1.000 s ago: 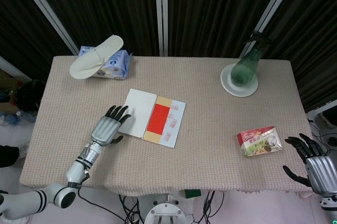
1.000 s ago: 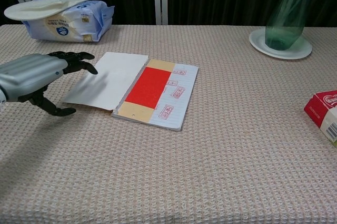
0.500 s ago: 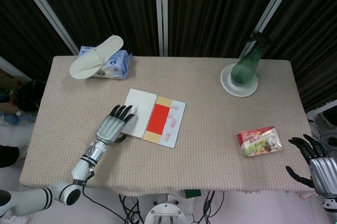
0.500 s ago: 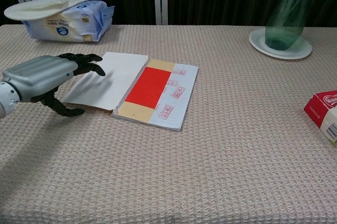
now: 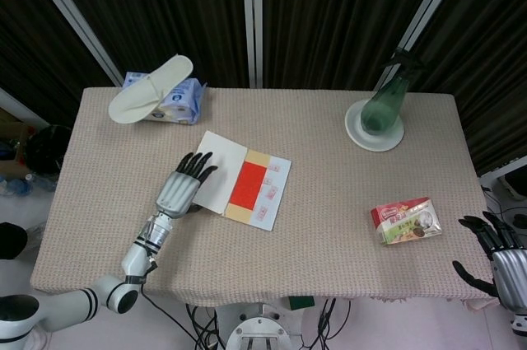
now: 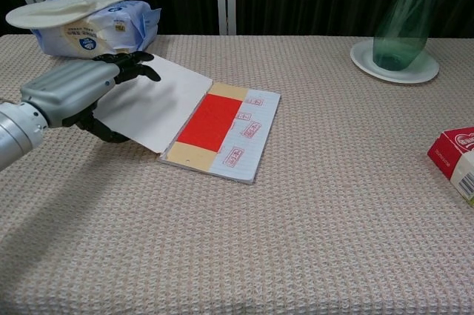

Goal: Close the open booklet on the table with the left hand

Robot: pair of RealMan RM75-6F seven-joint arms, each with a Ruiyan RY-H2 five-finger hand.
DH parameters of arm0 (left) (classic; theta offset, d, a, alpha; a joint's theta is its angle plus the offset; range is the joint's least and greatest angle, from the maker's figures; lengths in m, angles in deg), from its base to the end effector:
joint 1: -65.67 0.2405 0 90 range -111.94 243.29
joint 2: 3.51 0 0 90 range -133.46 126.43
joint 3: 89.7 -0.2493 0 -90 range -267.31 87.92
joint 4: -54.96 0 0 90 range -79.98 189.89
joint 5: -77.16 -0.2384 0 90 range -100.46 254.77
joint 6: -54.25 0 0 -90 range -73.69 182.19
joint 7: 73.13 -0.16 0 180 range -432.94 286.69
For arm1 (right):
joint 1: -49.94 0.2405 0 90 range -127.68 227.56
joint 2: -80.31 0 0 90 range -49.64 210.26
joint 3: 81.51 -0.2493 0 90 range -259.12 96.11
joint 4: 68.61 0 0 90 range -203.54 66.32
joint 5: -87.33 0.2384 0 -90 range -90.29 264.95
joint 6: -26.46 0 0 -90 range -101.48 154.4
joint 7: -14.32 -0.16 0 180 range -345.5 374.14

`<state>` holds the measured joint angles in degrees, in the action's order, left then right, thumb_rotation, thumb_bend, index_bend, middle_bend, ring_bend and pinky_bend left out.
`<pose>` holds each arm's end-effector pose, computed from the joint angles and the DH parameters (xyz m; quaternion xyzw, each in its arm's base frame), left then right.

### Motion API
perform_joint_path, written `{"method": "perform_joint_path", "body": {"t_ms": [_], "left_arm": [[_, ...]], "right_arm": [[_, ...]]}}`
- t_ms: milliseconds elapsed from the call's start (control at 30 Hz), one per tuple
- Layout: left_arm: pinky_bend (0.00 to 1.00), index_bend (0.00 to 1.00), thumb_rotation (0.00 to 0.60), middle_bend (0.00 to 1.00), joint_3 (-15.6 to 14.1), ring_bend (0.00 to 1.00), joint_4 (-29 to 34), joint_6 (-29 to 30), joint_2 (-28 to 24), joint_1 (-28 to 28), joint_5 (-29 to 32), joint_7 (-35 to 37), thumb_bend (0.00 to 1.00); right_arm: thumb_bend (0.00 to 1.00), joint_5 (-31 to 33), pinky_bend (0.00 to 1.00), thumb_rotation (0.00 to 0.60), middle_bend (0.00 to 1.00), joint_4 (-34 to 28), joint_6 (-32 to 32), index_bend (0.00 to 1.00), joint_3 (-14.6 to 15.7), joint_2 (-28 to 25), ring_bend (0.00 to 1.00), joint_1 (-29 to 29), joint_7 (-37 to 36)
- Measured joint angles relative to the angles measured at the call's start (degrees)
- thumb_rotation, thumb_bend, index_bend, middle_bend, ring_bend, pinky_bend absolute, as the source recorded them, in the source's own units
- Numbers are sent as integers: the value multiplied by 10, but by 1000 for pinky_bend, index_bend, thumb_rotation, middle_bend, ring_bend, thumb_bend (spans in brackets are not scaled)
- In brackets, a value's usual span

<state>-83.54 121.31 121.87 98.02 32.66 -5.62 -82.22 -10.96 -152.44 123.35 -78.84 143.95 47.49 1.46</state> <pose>-0.1806 0.3255 -0.0811 -0.7189 -0.3288 -0.4319 0.4343 -0.3311 -0.1327 0.1477 0.6045 -0.3783 0.4420 0.5442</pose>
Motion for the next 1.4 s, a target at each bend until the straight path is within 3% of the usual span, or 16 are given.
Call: {"method": "perform_joint_path", "body": {"t_ms": [267,667,900,1167,1267,1400], "left_arm": [[62,174,600,0,-1,0,34,58,-10,-2,-56,19,189],[62,174,600,0,-15,0,103,59,-24,-16,-94,-38,187],[62,174,600,0,-15,0,96,7,5,-36,-80,-59,187],[62,174,600,0,4,0,31,-58,58,-66,-31,-86,187],[62,174,600,0,10,0,30,-54,54,-64,-23,-84,187],[63,174,600,0,15,0,74,-33,17,-53,-21,-81,187]], "right_arm": [[177,-5,194,600,186,-2,3,234,1,0,92,-1,4],[176,-2,194,600,186,10,13,237,2,2,92,-10,-8],[177,-1,194,600,186,16,15,237,1,4,92,-12,-13],[177,0,194,600,186,21,17,237,1,6,92,-15,-20],[177,2,194,600,186,23,21,237,0,4,92,-18,-23],[176,1,193,600,186,25,20,237,0,3,92,-17,-25]]}}
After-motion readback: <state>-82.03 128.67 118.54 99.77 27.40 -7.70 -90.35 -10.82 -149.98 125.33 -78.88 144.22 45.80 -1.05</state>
